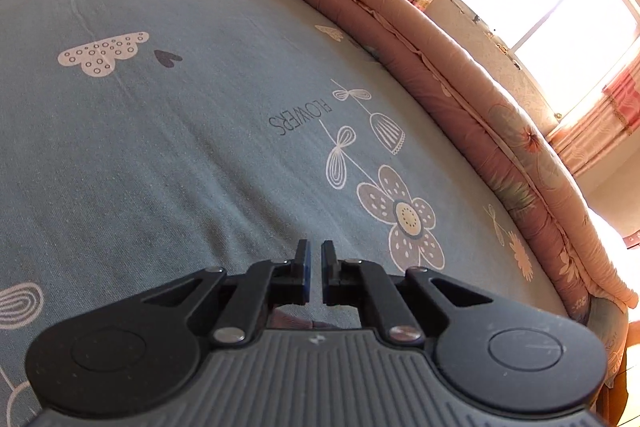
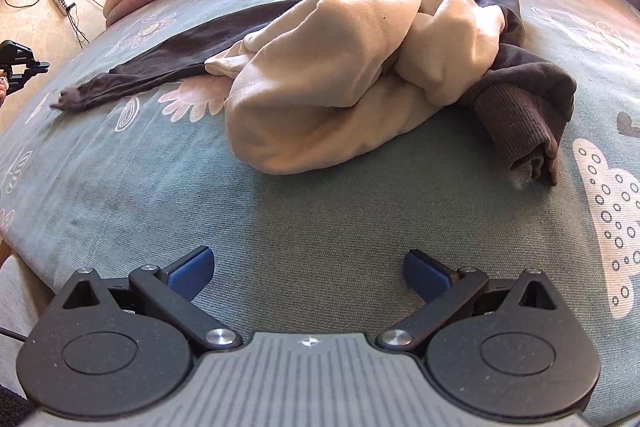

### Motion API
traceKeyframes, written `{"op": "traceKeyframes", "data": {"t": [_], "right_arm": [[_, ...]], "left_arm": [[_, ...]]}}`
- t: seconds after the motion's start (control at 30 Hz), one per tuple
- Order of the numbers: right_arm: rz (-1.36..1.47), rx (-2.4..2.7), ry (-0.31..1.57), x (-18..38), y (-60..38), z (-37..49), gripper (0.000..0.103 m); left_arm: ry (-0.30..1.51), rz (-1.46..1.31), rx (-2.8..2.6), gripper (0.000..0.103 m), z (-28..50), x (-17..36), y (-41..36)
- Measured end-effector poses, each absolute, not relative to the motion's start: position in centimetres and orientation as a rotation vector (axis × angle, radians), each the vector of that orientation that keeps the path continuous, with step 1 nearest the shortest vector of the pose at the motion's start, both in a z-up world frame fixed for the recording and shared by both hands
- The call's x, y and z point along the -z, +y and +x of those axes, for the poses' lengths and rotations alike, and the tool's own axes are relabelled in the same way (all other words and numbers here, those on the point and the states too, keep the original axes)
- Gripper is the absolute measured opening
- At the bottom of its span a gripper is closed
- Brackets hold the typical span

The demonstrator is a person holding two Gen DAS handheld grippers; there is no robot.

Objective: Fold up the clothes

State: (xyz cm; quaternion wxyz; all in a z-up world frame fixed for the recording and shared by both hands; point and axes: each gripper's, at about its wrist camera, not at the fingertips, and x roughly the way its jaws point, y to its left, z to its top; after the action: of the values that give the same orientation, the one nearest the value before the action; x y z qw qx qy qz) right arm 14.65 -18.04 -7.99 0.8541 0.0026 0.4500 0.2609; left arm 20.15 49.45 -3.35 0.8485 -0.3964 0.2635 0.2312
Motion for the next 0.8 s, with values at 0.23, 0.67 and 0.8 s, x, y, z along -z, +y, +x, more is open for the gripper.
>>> {"op": "traceKeyframes", "data": {"t": [0.23,0.67,0.8], "right_arm": [[-0.035,-0.539,0.943,8.0,-17.6,14.6,0.103],[0.065,-0.503,0.948,7.0,-19.3,15.9,0.103],[0.159,-0.471,0.910,6.0,-21.9,17.2,0.103]], "left_arm": [[0.670,-0.859,-0.392,0.004,20.1,6.6,47.5],[0.806,-0.646,-0.041,0.012,27.3,5.7,35.2],[0.853,-0.554,0.092,0.019,32.8,5.4,28.8]]}}
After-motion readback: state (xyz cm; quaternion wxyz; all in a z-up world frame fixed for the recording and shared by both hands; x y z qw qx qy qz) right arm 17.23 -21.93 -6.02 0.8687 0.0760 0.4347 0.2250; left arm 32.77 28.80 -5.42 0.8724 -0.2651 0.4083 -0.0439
